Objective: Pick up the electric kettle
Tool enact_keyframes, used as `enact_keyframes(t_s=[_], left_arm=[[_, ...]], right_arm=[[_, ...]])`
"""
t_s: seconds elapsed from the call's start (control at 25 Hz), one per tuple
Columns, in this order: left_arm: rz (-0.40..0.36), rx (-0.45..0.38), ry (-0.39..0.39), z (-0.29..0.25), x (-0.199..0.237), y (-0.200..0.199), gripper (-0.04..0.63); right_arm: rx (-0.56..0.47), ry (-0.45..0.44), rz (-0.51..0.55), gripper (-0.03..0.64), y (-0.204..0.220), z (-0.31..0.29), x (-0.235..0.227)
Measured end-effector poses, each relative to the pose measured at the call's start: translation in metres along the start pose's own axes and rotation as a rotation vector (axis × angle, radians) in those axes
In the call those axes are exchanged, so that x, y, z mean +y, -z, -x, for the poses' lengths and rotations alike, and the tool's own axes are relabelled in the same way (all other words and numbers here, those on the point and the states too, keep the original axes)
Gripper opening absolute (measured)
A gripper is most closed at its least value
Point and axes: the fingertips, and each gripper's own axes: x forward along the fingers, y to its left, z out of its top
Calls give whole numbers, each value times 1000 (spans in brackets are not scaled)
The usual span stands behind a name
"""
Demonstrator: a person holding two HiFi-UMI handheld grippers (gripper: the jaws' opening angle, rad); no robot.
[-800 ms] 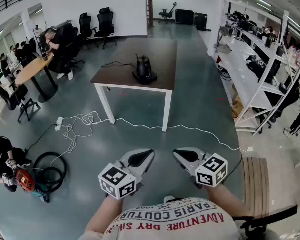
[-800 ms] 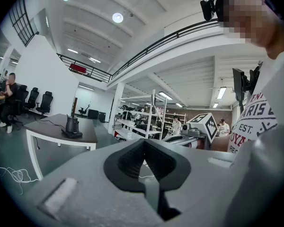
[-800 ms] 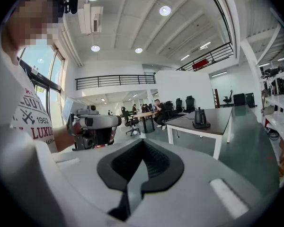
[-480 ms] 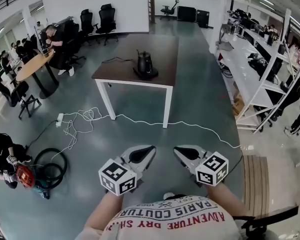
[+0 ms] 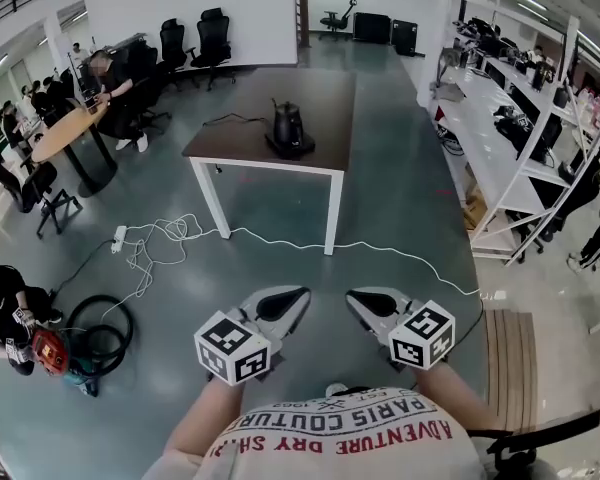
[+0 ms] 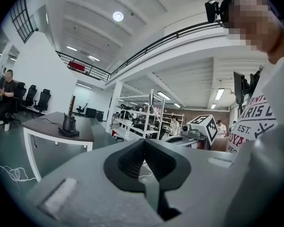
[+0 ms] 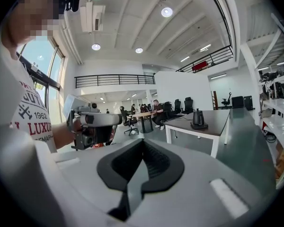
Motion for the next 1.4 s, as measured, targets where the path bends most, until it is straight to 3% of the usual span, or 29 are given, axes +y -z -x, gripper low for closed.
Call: enact_keyframes(t_s=[0.16, 0.28, 0.44, 0.56, 0.92, 1.2, 1.4], left_arm=[[-4, 3, -12, 6, 6, 0, 0], [-1, -8, -21, 10, 17, -1, 0], [15, 7, -20, 7, 35, 3, 0], [16, 27, -15, -7, 52, 7, 0], [51, 66, 4, -85, 155, 12, 0], [50, 100, -34, -164, 273, -12, 0], [67, 110, -89, -193, 334, -32, 0]], right_arm=[[69, -62, -38, -2, 5, -12, 12], [80, -130, 26, -9, -2, -21, 23], [6, -171, 123, -2, -17, -31, 20], [-76, -195, 75, 5, -28, -40, 0], [-55, -135, -4, 5, -24, -122, -124], [-67, -121, -26, 5, -63, -204, -243], [-49, -121, 3, 5, -89, -245, -290]])
